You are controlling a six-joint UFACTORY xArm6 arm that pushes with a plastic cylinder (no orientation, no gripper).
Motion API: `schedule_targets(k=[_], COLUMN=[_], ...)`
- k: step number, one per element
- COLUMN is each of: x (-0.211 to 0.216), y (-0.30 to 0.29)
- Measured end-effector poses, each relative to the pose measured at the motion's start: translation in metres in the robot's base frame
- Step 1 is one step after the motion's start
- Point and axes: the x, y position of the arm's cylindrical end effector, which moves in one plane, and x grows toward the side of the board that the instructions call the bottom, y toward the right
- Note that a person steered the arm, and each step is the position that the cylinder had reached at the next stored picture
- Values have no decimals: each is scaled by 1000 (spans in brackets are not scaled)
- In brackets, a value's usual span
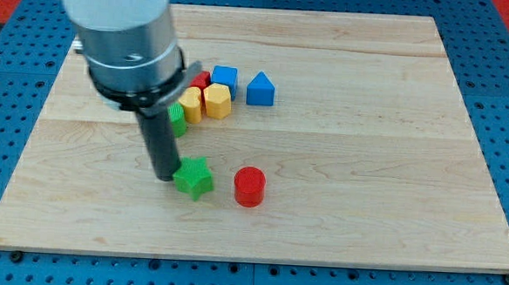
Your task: Separate the green circle and the yellow heart
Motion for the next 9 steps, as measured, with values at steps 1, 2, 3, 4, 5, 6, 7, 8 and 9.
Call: schedule_targets(k=[1, 2, 3, 4, 5, 6, 7, 8, 9], x=[4, 7, 7, 1, -37, -95, -115, -102, -79], y=[14, 28, 11, -63, -97, -90, -73, -40, -2])
